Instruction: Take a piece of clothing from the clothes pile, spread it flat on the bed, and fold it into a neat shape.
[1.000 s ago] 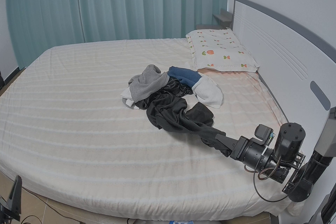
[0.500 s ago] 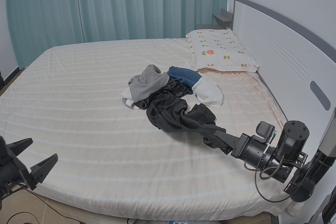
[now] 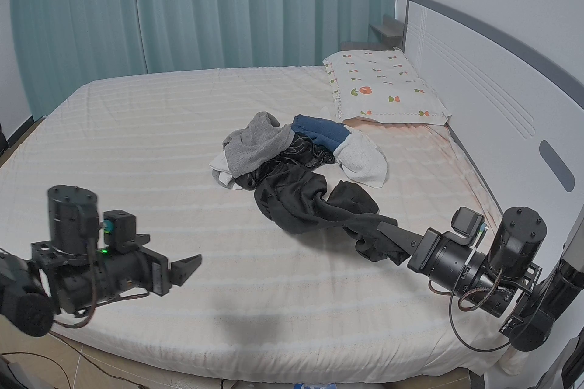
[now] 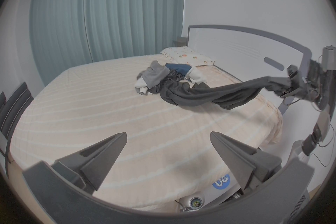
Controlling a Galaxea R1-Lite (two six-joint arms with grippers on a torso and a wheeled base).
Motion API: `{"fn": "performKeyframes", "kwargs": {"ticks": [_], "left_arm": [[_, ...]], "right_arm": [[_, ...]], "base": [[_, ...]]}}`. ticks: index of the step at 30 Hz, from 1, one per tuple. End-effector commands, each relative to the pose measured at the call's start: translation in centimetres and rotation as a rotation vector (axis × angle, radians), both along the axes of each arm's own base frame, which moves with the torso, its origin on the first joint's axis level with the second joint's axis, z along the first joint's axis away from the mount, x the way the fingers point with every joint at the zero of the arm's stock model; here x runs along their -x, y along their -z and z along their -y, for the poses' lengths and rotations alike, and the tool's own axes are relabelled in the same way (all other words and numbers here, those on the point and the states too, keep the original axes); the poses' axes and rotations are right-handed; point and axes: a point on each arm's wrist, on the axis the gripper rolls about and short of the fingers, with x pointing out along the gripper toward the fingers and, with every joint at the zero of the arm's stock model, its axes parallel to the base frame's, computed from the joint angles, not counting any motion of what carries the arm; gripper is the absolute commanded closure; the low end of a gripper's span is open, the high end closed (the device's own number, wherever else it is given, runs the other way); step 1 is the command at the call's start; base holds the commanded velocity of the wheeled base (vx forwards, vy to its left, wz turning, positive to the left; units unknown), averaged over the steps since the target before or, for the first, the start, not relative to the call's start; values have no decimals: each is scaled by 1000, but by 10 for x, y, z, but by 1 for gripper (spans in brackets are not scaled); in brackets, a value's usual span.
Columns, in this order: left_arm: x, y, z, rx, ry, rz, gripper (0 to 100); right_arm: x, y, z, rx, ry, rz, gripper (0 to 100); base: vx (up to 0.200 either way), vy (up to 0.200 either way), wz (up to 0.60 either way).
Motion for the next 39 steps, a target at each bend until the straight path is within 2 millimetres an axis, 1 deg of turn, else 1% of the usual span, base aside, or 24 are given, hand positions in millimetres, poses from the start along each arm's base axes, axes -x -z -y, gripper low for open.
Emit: {"fn": "performKeyframes", "kwargs": {"ticks": [1, 2, 3, 4, 5, 6, 7, 10, 11, 12, 13, 17, 18, 19, 25, 27, 28, 30, 33, 34, 35, 39], "left_arm": [[-50, 60, 76, -55, 43, -104, 0], [-52, 61, 78, -58, 44, -103, 0], [-59, 71, 89, -82, 37, -105, 0], [-63, 76, 95, -89, 33, -100, 0], [-65, 77, 97, -89, 31, -96, 0], [-74, 85, 107, -86, 24, -71, 0], [-79, 90, 112, -73, 23, -49, 0], [-93, 103, 123, -47, 14, 9, 0], [-99, 110, 127, -43, 3, 28, 0], [-99, 110, 127, -43, 3, 28, 0], [-108, 119, 133, -44, -16, 39, 0], [-120, 124, 141, -28, -24, 56, 0], [-120, 124, 141, -28, -24, 56, 0], [-126, 125, 145, -18, -23, 68, 0], [-137, 131, 154, -3, -22, 82, 0], [-143, 132, 158, 17, -28, 91, 0], [-145, 134, 160, 23, -27, 90, 0], [-146, 136, 161, 23, -25, 88, 0], [-163, 145, 166, 44, -40, 109, 0], [-163, 145, 166, 44, -40, 109, 0], [-171, 147, 167, 57, -54, 119, 0], [-188, 154, 168, 84, -77, 141, 0]], "right_arm": [[3, -19, 10, -44, 26, 65, 100], [3, -19, 10, -45, 26, 64, 100], [3, -18, 10, -42, 25, 63, 100], [3, -18, 10, -42, 25, 63, 100], [3, -19, 10, -43, 25, 64, 100], [4, -19, 10, -43, 26, 64, 100], [4, -20, 10, -44, 26, 66, 100], [4, -21, 11, -47, 26, 70, 100], [4, -22, 11, -50, 26, 74, 100], [4, -22, 11, -50, 26, 74, 100], [4, -22, 11, -50, 26, 74, 100], [3, -20, 9, -48, 21, 69, 100], [3, -20, 9, -48, 21, 69, 100], [1, -19, 9, -47, 26, 67, 100], [-4, -17, 5, -42, 25, 66, 100], [-9, -17, 2, -45, 26, 72, 100], [-13, -18, 0, -50, 28, 83, 100], [-15, -20, -2, -56, 28, 92, 100], [-14, -25, -2, -68, 22, 110, 100], [-14, -25, -2, -68, 22, 110, 100], [-13, -30, -1, -77, 23, 124, 100], [-6, -46, 4, -107, 24, 175, 100]], "base": [[0, 0, 0], [0, 0, 0], [0, 0, 0], [0, 0, 0], [0, 0, 0], [0, 0, 0], [0, 0, 0], [0, 0, 0], [0, 0, 0], [0, 0, 0], [0, 0, 0], [0, 0, 0], [0, 0, 0], [0, 0, 0], [0, 0, 0], [0, 0, 0], [0, 0, 0], [0, 0, 0], [0, 0, 0], [0, 0, 0], [0, 0, 0], [0, 0, 0]]}}
